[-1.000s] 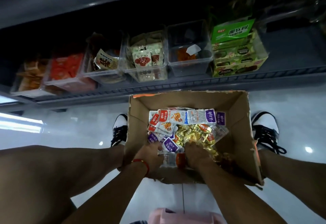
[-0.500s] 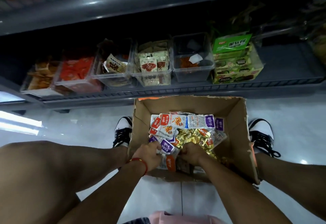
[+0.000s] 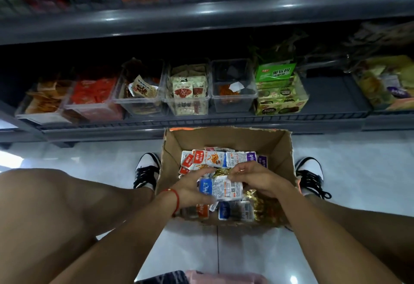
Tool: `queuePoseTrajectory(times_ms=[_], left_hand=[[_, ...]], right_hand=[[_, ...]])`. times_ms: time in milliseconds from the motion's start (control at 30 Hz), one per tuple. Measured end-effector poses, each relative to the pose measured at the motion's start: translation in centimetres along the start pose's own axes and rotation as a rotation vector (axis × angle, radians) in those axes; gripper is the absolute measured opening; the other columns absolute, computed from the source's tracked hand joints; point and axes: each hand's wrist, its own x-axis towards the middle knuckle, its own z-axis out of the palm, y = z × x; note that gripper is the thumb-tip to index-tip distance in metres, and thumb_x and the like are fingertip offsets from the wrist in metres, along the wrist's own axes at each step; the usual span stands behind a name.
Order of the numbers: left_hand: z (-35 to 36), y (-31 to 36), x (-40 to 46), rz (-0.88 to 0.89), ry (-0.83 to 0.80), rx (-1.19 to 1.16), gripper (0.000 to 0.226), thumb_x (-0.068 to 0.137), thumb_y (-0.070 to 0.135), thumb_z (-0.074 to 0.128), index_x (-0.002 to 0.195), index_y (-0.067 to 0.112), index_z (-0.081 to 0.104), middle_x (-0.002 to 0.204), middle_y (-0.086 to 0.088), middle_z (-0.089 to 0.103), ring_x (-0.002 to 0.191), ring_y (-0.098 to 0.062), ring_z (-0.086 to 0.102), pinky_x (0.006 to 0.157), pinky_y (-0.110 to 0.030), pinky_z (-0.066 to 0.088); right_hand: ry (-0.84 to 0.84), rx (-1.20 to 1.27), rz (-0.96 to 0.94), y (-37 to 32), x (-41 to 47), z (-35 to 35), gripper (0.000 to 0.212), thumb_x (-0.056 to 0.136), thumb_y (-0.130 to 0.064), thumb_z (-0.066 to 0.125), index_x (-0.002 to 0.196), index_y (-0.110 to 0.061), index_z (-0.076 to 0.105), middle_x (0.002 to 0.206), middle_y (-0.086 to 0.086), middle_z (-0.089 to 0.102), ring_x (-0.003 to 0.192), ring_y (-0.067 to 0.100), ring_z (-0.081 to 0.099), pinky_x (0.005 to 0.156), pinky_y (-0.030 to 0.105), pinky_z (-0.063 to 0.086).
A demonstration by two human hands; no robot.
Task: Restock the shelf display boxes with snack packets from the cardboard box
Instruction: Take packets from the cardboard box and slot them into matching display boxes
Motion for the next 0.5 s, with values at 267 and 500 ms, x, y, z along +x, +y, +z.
queuePoseTrajectory(times_ms=[267, 500], left_hand=[[-1.3, -2.0, 0.7, -0.102, 0.361, -0.100, 0.035, 0.079, -0.001, 0.078, 0.091, 0.031, 0.072, 0.104, 0.003, 0.073, 0.100, -0.014, 0.068, 0.089, -0.034, 0.060], [-0.8, -3.9, 1.1, -0.095, 0.394, -0.166, 0.029, 0.087, 0.004, 0.073, 0.089, 0.033, 0.076, 0.101, 0.005, 0.074, 0.098, -0.015, 0.069, 0.086, -0.029, 0.059]], right_hand=[[0.130, -0.512, 0.085, 5.1, 3.3, 0.8, 0.022, 0.104, -0.031, 0.054, 0.114, -0.019, 0.068, 0.111, 0.004, 0.073, 0.092, 0.017, 0.069, 0.082, 0.031, 0.054], [-0.015, -0.947, 0.165, 11.4, 6.2, 3.0, 0.052, 0.088, -0.019, 0.071, 0.136, -0.025, 0.054, 0.139, 0.008, 0.055, 0.127, 0.028, 0.053, 0.103, 0.040, 0.048]])
